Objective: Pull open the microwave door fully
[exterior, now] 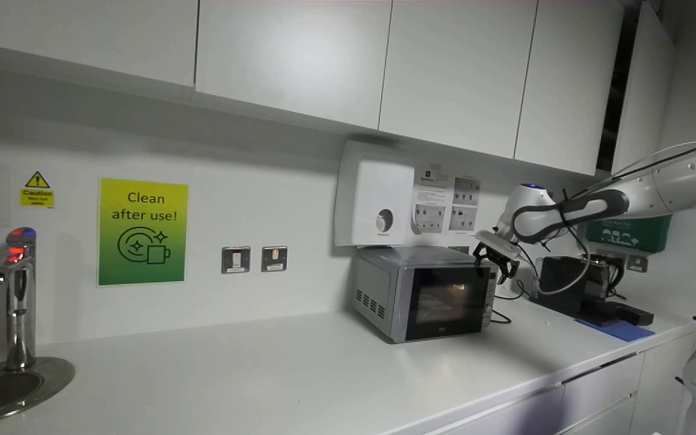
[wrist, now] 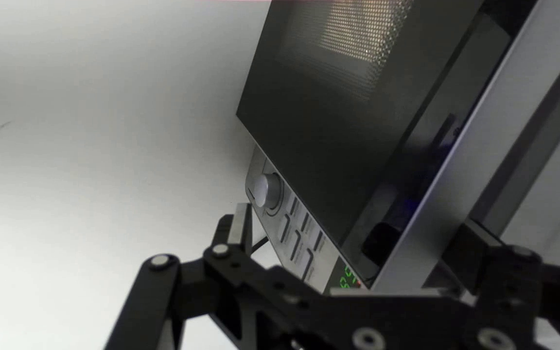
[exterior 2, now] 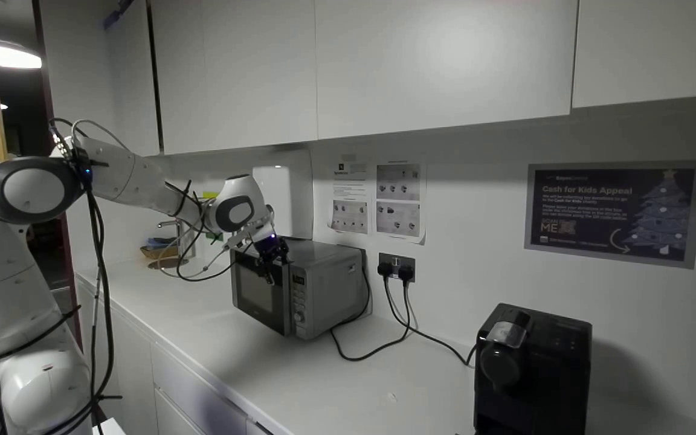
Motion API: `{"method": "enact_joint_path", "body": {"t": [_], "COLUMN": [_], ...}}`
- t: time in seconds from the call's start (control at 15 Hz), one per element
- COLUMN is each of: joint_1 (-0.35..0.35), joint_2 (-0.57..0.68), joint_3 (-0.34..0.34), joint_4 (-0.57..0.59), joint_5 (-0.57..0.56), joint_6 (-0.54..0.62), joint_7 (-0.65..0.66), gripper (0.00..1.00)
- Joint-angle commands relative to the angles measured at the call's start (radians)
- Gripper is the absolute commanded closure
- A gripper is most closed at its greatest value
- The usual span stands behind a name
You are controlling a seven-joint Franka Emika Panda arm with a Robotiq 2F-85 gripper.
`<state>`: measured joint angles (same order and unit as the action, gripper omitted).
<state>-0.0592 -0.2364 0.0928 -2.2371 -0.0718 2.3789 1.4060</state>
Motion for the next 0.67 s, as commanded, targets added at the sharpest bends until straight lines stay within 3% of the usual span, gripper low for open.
{"method": "enact_joint_path", "body": {"t": [0.0, 0.6], "joint_1": [0.006, 0.031], "joint_2": [0.001, -0.030], "joint_3": [-0.009, 0.021], "joint_4": [-0.010, 0.019], "joint_5": [0.023, 0.023], "joint_6": [-0.003, -0.094], "joint_7": [-0.009, 0.053], "gripper": [0.00, 0.00]}}
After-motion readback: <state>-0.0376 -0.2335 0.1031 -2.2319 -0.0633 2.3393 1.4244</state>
